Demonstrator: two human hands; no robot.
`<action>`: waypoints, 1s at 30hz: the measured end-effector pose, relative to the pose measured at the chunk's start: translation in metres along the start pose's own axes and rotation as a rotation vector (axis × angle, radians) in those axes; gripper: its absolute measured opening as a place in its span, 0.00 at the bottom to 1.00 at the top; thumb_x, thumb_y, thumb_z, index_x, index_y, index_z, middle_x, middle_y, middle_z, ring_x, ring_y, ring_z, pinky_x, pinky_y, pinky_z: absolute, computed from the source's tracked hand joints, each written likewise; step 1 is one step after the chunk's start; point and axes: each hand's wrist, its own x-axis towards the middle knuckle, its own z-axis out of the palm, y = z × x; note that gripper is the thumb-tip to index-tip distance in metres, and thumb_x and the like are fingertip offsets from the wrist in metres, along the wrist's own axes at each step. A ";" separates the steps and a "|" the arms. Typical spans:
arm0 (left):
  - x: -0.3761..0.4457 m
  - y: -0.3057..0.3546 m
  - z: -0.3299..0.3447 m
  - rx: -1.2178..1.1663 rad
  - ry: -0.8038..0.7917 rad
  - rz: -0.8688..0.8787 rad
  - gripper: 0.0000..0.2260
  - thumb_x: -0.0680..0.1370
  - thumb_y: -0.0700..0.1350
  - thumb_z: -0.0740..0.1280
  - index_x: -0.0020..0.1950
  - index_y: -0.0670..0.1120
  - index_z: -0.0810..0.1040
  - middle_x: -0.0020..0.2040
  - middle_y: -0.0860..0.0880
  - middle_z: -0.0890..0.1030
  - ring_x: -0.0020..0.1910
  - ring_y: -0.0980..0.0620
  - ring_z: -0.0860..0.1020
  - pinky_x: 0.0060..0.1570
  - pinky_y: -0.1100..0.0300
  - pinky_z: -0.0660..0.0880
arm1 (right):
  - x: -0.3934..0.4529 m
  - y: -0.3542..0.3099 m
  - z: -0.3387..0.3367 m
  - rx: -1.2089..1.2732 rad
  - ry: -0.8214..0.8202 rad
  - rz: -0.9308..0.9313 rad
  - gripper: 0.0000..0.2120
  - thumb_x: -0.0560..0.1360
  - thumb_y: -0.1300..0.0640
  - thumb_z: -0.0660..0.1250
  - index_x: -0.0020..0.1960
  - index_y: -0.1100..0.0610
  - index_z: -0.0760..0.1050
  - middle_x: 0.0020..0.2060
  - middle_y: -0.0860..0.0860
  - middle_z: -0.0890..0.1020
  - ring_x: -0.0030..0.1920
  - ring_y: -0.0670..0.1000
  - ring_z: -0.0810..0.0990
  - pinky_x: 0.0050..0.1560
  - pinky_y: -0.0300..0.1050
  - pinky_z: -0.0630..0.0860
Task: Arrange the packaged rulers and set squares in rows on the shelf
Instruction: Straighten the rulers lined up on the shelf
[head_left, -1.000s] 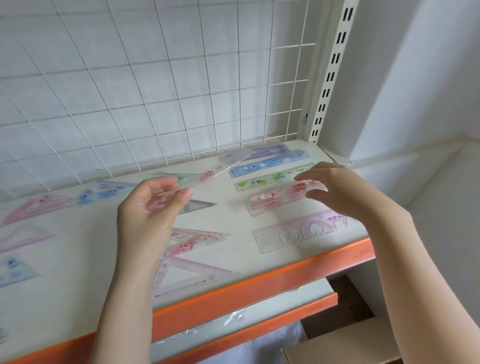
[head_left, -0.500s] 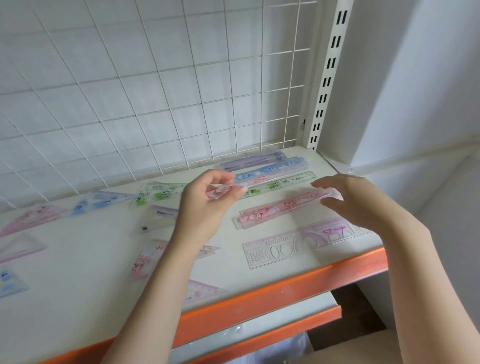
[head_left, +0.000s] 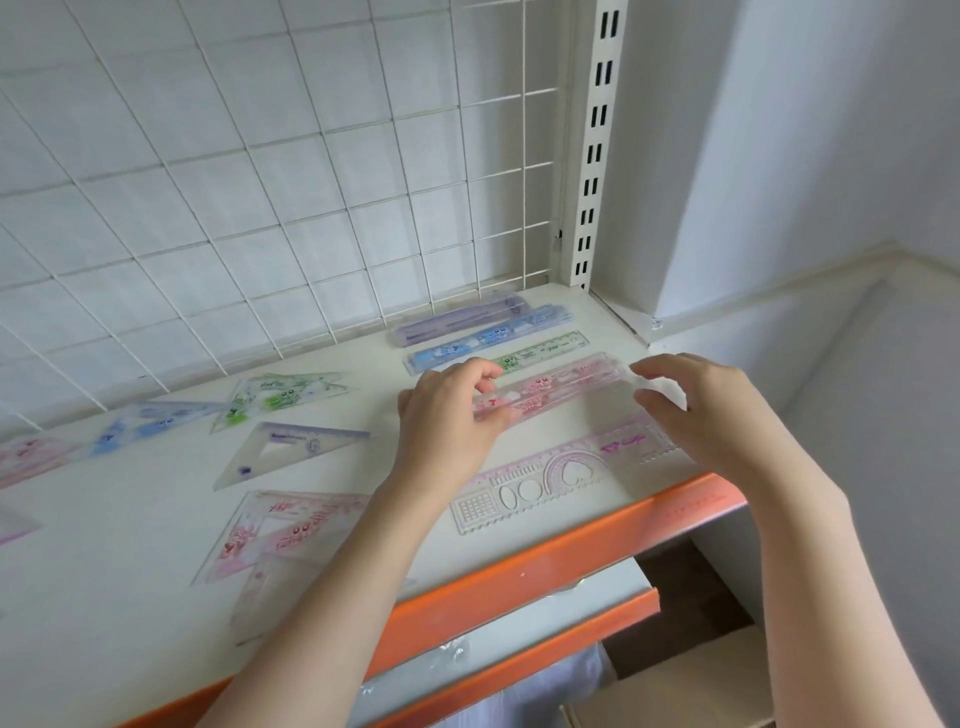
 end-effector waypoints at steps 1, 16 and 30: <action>-0.001 0.000 -0.002 0.047 -0.018 -0.001 0.17 0.71 0.51 0.73 0.58 0.53 0.76 0.51 0.56 0.80 0.56 0.50 0.74 0.53 0.58 0.62 | -0.001 -0.002 0.001 0.007 0.007 -0.008 0.13 0.77 0.57 0.64 0.62 0.52 0.76 0.57 0.48 0.79 0.50 0.50 0.76 0.47 0.39 0.65; -0.058 -0.038 -0.073 0.278 0.133 -0.073 0.16 0.76 0.53 0.65 0.62 0.51 0.75 0.61 0.53 0.76 0.62 0.49 0.70 0.57 0.55 0.62 | -0.013 -0.092 0.046 -0.004 -0.052 -0.277 0.14 0.77 0.55 0.65 0.62 0.54 0.76 0.58 0.49 0.79 0.55 0.53 0.78 0.51 0.45 0.72; -0.185 -0.194 -0.241 0.435 0.212 -0.313 0.12 0.74 0.49 0.70 0.55 0.47 0.80 0.57 0.48 0.78 0.60 0.44 0.72 0.55 0.51 0.67 | -0.078 -0.300 0.158 0.039 -0.205 -0.541 0.15 0.76 0.53 0.66 0.62 0.56 0.76 0.59 0.53 0.77 0.59 0.56 0.73 0.56 0.47 0.70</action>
